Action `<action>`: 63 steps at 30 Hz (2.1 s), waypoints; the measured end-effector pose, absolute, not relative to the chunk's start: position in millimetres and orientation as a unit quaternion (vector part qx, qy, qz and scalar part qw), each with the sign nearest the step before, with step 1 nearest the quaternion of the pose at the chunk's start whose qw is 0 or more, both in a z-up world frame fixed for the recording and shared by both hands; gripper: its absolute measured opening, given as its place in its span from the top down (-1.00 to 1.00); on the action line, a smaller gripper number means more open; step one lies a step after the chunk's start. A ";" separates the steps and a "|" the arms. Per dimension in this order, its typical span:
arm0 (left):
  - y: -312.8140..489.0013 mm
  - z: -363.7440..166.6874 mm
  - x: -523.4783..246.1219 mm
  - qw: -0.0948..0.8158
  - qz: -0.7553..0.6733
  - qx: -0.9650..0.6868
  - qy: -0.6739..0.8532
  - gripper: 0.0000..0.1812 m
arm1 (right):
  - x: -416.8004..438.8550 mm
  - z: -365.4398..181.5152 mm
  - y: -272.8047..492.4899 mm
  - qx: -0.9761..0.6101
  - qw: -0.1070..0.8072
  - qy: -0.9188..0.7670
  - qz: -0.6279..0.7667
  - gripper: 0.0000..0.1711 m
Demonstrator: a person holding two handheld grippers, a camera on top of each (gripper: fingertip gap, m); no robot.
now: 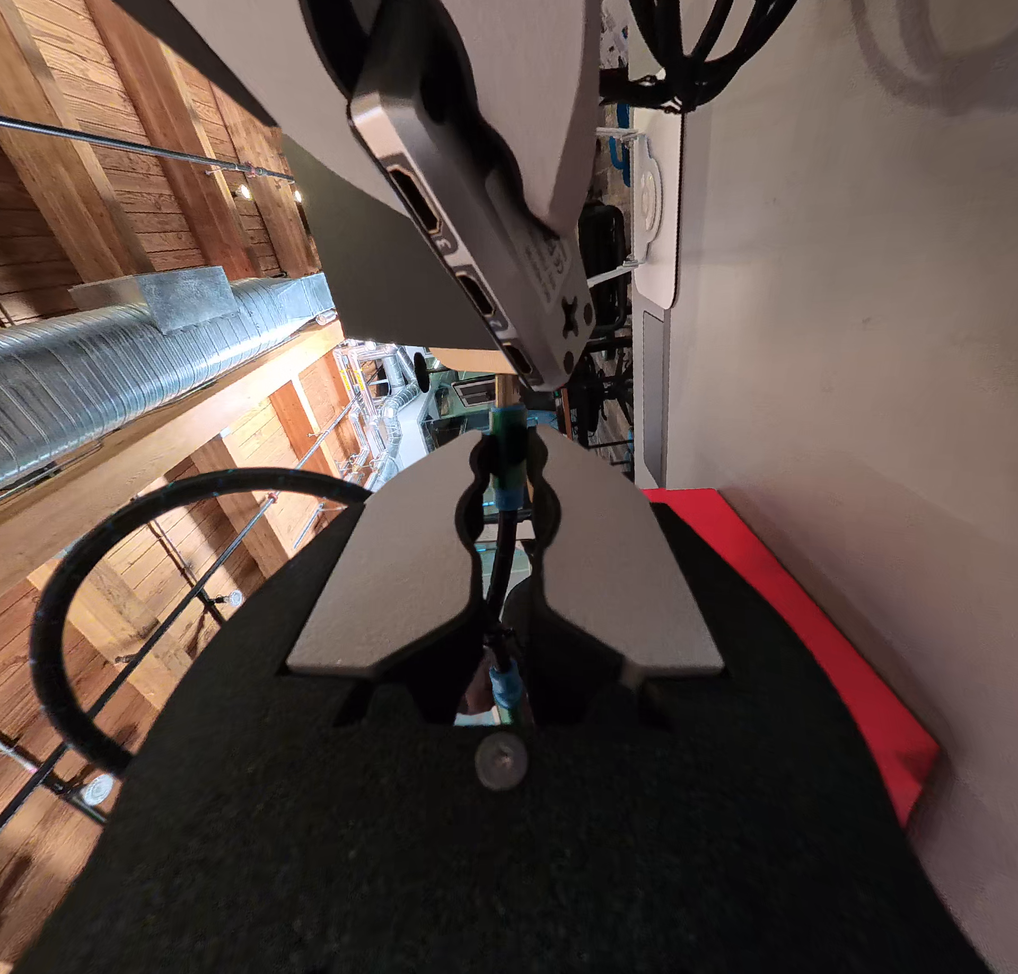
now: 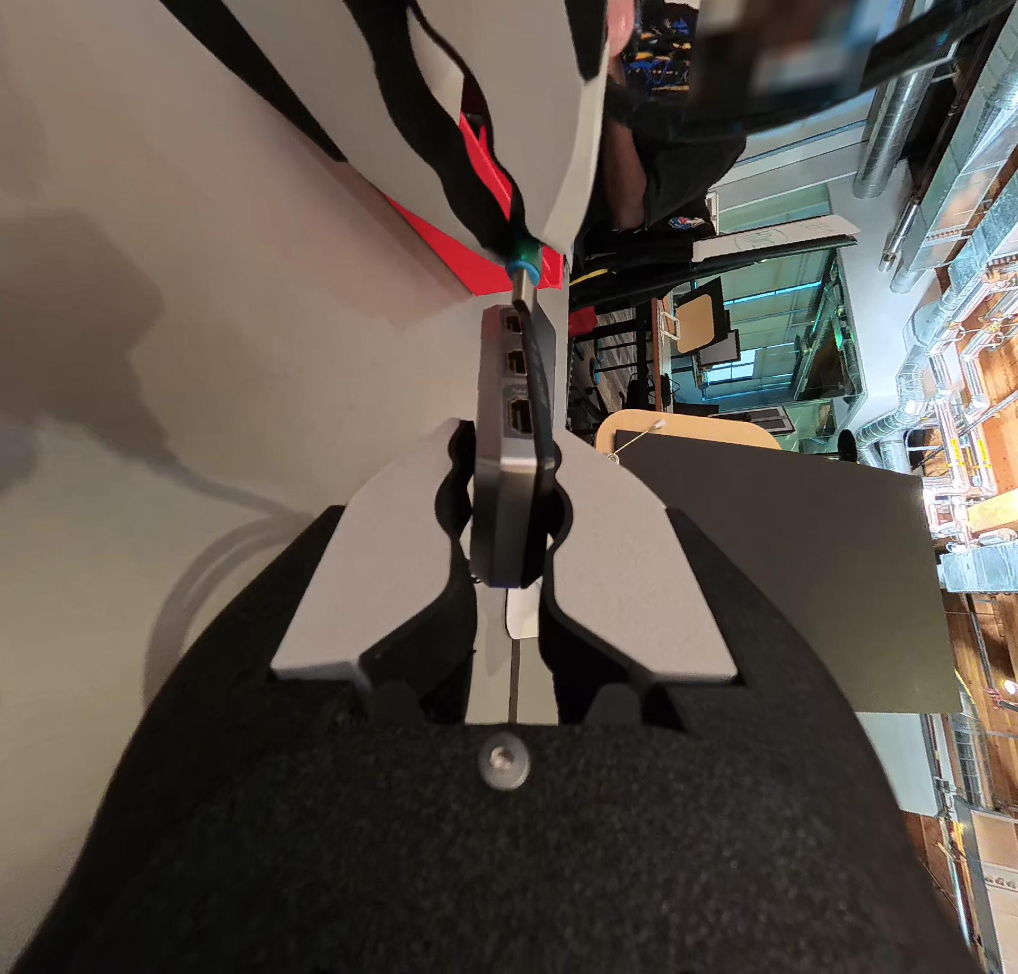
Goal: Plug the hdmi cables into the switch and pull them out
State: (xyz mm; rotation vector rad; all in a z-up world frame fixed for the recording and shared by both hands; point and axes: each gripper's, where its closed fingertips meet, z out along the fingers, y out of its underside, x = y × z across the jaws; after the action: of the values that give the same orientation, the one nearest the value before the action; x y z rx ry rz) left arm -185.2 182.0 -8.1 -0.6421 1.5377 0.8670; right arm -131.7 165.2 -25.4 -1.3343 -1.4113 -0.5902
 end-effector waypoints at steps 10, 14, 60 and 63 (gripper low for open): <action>185.7 -10.4 -187.1 0.565 0.389 -0.313 0.657 0.87 | -133.8 -24.0 169.4 -0.553 0.525 -0.580 -0.288 0.74; 187.5 -13.1 -186.3 0.559 0.405 -0.322 0.647 0.87 | -133.4 -26.7 169.3 -0.560 0.517 -0.580 -0.289 0.74; 192.0 -42.3 -193.3 0.524 0.443 -0.366 0.628 0.89 | -140.6 -50.0 174.8 -0.561 0.464 -0.591 -0.347 0.74; 189.9 -50.3 -195.1 0.534 0.429 -0.356 0.635 0.88 | -138.5 -48.7 175.5 -0.572 0.476 -0.589 -0.315 0.73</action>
State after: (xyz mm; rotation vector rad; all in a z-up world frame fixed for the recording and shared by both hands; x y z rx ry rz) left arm -195.1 189.9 -50.3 -0.8493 1.5127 1.0226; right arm -138.5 175.5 -48.7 -1.3992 -1.4399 -0.7701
